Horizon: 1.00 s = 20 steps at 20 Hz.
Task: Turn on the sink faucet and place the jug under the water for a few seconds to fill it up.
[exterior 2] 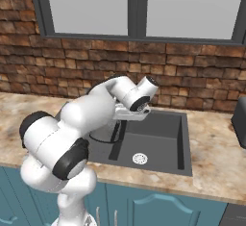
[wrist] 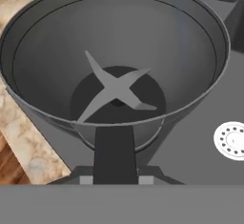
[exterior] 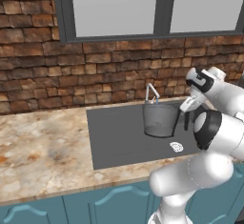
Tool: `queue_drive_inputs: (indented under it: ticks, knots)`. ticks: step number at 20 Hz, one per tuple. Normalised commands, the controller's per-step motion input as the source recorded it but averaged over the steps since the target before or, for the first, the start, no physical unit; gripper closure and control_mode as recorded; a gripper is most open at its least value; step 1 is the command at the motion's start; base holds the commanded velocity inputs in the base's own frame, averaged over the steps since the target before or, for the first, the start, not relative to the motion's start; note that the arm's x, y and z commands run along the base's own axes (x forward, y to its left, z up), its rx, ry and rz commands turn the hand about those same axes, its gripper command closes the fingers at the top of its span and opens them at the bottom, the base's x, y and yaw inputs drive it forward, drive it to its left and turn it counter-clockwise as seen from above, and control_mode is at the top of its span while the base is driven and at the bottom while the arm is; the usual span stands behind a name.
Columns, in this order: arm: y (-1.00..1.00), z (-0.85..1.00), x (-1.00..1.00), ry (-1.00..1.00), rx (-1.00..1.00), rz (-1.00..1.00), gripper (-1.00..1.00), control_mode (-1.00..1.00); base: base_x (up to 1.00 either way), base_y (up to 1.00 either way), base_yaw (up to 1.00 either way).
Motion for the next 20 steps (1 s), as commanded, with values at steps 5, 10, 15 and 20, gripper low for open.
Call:
queue_drive_inputs:
  ticks: [5,10,15,20]
  knots:
    - [-0.01,0.01,0.34,0.12,0.00,0.00,1.00,-1.00,0.00,0.00,0.00]
    - [0.00,0.00,0.32,0.02,0.00,-0.01,1.00,-1.00,0.00,0.00,0.00]
    - [0.00,0.00,0.13,-0.02,0.00,-0.01,1.00,-1.00,0.00,0.00,0.00]
    - [0.00,0.00,0.00,-0.15,-0.05,0.00,1.00,-1.00,0.00,0.00,0.00]
